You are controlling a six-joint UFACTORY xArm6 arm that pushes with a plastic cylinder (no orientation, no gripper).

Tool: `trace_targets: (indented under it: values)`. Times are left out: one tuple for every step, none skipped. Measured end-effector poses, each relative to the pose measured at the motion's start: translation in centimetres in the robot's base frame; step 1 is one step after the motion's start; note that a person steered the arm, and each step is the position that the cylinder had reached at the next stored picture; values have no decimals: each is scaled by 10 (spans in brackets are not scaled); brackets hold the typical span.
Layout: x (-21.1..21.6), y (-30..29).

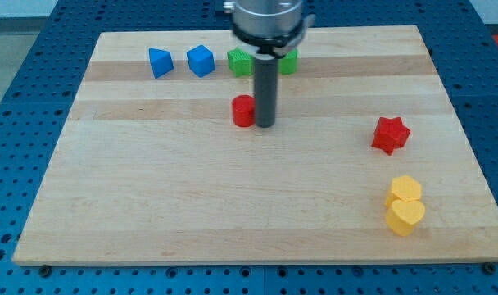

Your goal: Slide the red circle towards blue cube

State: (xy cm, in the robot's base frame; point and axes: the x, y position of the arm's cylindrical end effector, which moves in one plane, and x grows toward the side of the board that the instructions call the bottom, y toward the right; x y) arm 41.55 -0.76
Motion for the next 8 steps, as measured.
trace_targets:
  values:
    - [0, -17]
    - [0, -13]
    - [-9, 1]
    - [-21, 1]
    - [-26, 1]
    - [-26, -9]
    - [-26, -46]
    - [-26, -67]
